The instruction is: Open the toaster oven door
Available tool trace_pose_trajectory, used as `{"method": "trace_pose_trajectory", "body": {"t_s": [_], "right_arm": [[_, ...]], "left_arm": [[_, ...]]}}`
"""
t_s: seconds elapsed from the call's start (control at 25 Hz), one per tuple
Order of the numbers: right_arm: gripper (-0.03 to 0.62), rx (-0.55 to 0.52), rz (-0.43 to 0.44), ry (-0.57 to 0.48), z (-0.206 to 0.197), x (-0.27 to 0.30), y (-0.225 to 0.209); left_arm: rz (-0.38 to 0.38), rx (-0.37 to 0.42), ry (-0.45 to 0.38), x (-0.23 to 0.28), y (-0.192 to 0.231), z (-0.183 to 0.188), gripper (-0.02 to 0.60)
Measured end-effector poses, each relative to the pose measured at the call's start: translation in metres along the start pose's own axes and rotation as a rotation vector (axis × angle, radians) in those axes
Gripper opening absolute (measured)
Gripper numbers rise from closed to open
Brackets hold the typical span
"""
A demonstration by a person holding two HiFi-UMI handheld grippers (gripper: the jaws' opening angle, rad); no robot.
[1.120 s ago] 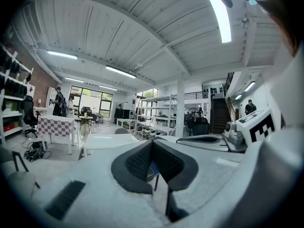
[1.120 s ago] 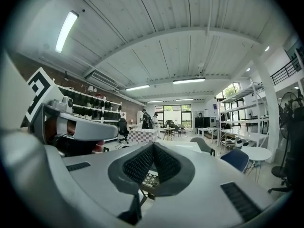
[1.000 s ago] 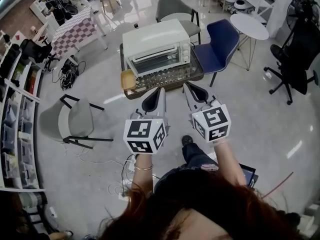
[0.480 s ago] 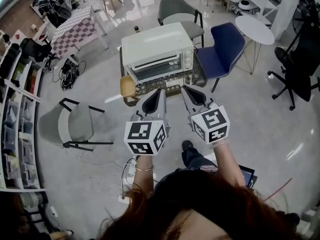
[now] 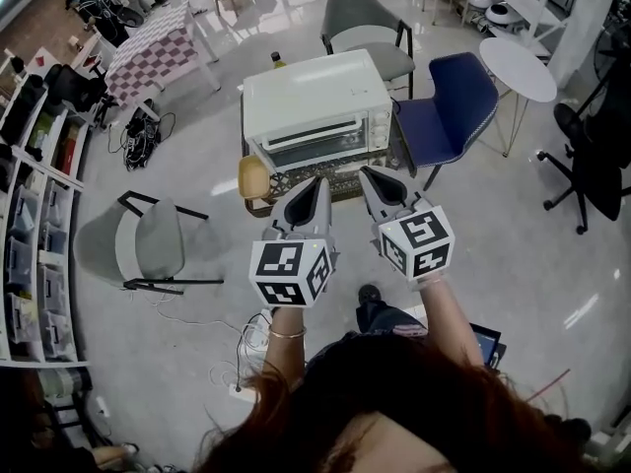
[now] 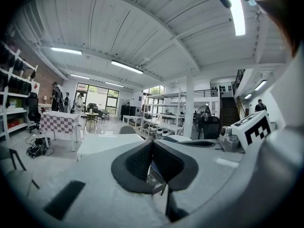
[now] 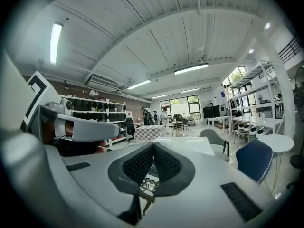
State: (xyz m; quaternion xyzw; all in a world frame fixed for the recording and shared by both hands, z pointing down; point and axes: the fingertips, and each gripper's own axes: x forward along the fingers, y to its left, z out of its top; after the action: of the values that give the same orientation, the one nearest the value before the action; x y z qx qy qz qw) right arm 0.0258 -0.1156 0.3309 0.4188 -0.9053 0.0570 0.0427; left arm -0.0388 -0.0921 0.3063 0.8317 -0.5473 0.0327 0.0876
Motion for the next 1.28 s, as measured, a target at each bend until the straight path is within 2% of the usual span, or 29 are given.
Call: {"method": "trace_pose_trajectory", "body": {"t_s": [0.32, 0.68, 0.88, 1.28], "right_arm": [[0.002, 0.060, 0.071, 0.031, -0.010, 0.042, -0.027], [0.024, 0.159, 0.101, 0.061, -0.030, 0.076, -0.049], [0.058, 0.224, 0.093, 0.081, -0.041, 0.094, -0.061], [0.076, 0.397, 0.048, 0.098, -0.062, 0.133, -0.073]], "left_arm": [[0.067, -0.014, 0.013, 0.041, 0.022, -0.002, 0.014], [0.112, -0.038, 0.026, 0.070, 0.044, -0.014, 0.014], [0.116, -0.057, 0.035, 0.082, 0.055, -0.019, 0.014], [0.089, -0.063, 0.047, 0.102, 0.086, -0.022, 0.014]]}}
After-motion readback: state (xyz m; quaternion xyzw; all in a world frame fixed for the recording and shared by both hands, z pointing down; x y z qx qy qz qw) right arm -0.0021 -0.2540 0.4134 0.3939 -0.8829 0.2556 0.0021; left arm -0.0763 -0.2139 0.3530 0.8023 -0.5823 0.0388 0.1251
